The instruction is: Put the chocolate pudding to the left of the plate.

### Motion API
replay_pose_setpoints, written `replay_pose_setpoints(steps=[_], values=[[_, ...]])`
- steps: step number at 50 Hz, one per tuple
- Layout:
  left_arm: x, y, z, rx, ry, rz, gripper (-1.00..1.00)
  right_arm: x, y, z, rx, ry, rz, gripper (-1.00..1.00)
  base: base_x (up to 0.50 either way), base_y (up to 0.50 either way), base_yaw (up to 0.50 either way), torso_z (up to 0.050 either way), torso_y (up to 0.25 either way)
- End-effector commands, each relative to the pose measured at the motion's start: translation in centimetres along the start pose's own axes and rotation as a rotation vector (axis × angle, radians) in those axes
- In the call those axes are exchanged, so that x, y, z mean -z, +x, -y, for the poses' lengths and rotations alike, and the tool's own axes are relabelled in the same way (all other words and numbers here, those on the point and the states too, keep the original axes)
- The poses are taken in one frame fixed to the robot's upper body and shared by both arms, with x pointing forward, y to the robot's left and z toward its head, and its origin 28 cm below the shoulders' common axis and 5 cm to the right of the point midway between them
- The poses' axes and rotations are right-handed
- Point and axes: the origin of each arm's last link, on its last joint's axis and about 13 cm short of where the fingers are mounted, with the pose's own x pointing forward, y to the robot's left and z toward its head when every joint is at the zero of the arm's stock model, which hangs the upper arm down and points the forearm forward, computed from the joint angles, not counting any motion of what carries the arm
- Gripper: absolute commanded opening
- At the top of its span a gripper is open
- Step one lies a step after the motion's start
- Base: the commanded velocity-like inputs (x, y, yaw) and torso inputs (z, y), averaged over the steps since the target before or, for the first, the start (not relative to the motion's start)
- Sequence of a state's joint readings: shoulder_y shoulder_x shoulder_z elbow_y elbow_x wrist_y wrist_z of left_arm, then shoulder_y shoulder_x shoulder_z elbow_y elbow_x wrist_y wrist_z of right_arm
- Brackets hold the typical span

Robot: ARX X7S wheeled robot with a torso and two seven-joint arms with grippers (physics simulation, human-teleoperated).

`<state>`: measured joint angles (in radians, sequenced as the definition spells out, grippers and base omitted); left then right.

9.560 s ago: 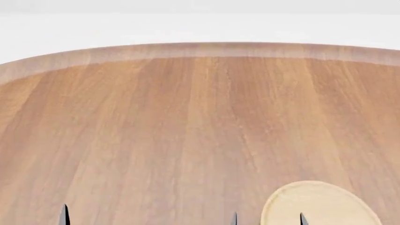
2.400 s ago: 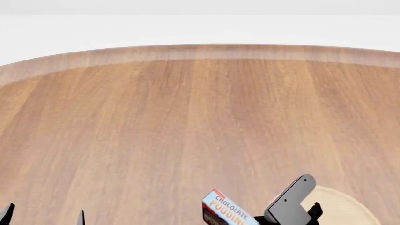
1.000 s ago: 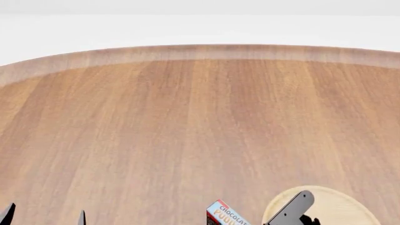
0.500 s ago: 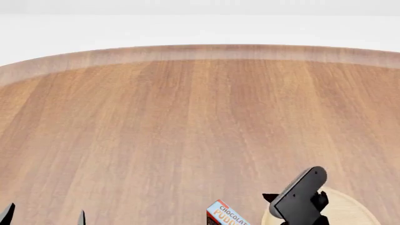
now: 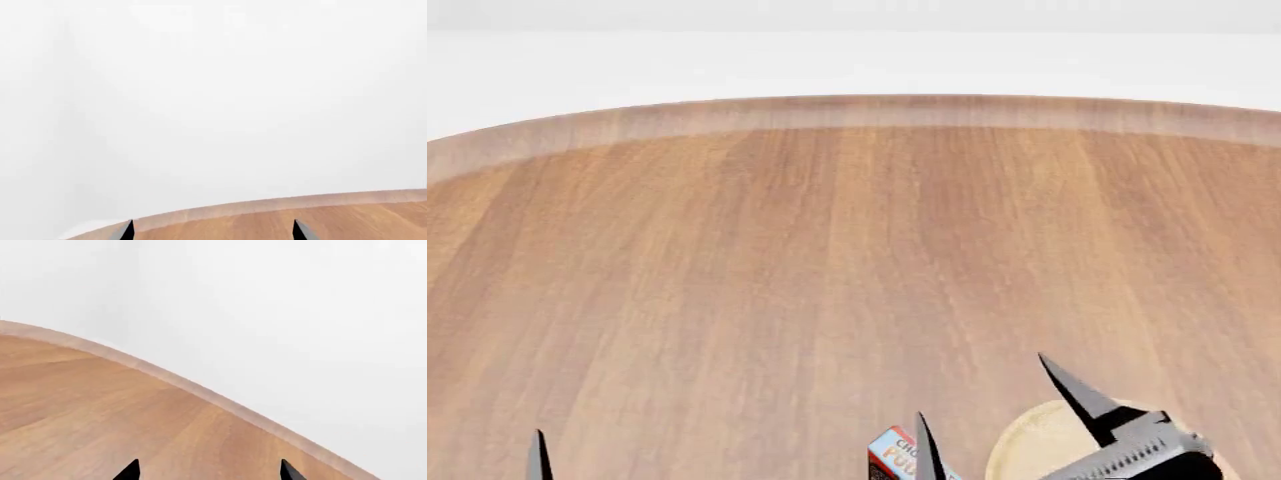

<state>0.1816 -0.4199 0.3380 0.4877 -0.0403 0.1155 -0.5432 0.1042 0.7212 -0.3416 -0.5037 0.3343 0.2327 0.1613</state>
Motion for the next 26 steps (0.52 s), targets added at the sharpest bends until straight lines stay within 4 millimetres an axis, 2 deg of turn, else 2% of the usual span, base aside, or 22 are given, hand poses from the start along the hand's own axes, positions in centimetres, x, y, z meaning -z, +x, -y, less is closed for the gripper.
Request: replay_pose_setpoints(steps=[1, 7, 8, 14, 26], values=[[-1.3, -0.7, -0.3, -0.071, 0.027, 0.149, 1.00, -2.3, -3.1, -2.8, 0.253, -0.050, 0.198, 1.00, 0.00, 0.00, 0.00, 0.000, 0.000], [-2.2, -1.2, -0.6, -0.093, -0.016, 0.211, 1.00, -2.5, -4.3, -4.7, 0.334, -0.178, 0.287, 1.00, 0.00, 0.00, 0.00, 0.000, 0.000], [-2.4, -1.3, -0.7, -0.100, -0.038, 0.241, 1.00, -2.7, -4.5, -5.0, 0.375, -0.171, 0.347, 1.00, 0.00, 0.00, 0.00, 0.000, 0.000], [-3.1, -1.9, -0.8, -0.140, -0.030, 0.353, 1.00, -2.9, -4.9, -6.0, 0.438, -0.117, 0.395, 1.00, 0.00, 0.00, 0.00, 0.000, 0.000], [-5.1, -3.9, -1.3, -0.148, -0.093, 0.467, 1.00, -5.9, -8.5, -7.7, 0.423, -0.147, 0.574, 1.00, 0.00, 0.00, 0.00, 0.000, 0.000]])
